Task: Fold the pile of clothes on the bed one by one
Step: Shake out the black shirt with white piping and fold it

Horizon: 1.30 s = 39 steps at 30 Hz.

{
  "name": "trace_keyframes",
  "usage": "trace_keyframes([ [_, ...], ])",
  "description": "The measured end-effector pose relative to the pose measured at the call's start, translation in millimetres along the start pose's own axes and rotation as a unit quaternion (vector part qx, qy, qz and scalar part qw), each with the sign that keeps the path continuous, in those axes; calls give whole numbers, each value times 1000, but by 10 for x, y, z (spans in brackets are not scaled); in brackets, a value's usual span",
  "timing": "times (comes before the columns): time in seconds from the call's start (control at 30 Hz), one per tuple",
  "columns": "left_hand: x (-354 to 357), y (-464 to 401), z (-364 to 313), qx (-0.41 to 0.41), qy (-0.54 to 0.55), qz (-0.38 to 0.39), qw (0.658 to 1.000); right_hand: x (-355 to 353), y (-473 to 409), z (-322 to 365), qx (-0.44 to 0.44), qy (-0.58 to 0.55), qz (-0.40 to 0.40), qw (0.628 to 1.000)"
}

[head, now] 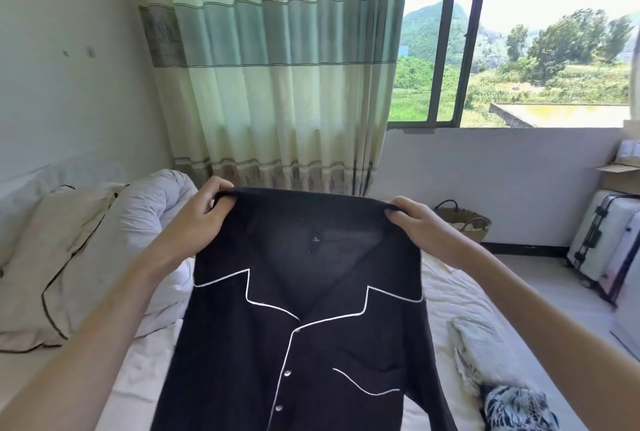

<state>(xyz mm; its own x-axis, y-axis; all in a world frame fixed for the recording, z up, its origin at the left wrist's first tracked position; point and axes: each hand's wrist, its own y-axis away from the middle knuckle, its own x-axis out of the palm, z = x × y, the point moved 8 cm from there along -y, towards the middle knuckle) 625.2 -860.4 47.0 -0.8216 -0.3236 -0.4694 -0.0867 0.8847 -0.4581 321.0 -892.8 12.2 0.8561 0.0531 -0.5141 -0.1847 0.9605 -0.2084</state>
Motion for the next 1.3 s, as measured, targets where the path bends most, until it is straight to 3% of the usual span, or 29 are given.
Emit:
trace_keyframes([
  [0.2,350,314,707,-185,147,22,971,85,8,-16,-21,89,-8,996],
  [0.3,396,302,653,-160,90,47,982,31,38,-84,-13,168,-4,986],
  [0.4,361,246,594,-108,34,88,990,142,95,-223,-55,396,16,916],
  [0.47,313,213,502,-86,47,103,990,150,149,-254,-93,413,-11,906],
  [0.53,228,191,430,-87,93,98,987,65,170,-247,-68,286,-57,954],
  [0.6,152,183,370,-92,139,81,983,16,182,-282,5,83,-74,994],
  [0.67,75,185,332,-85,155,66,982,111,225,-290,46,-75,-31,996],
  [0.73,1,206,288,-69,162,62,982,220,293,-201,60,-216,25,974],
  [0.8,-52,214,266,-52,152,69,985,271,346,-125,52,-189,59,979],
  [0.87,-106,210,251,-35,127,66,989,298,381,-4,-14,50,80,995],
  [0.9,-139,199,239,-26,116,59,991,329,390,68,-47,150,87,984],
  [0.97,-212,182,174,-7,107,47,993,392,407,160,-62,186,109,975],
  [1.03,-291,171,82,24,117,56,991,413,392,208,-22,-10,144,989],
  [1.07,-314,169,43,38,127,68,989,426,381,236,6,-150,173,973],
  [1.13,-353,167,24,48,134,82,986,428,373,346,41,-359,215,907],
  [1.2,-383,163,62,43,127,70,989,410,345,420,31,-448,220,866],
  [1.3,-416,178,181,18,136,37,990,452,339,428,11,-430,221,875],
])
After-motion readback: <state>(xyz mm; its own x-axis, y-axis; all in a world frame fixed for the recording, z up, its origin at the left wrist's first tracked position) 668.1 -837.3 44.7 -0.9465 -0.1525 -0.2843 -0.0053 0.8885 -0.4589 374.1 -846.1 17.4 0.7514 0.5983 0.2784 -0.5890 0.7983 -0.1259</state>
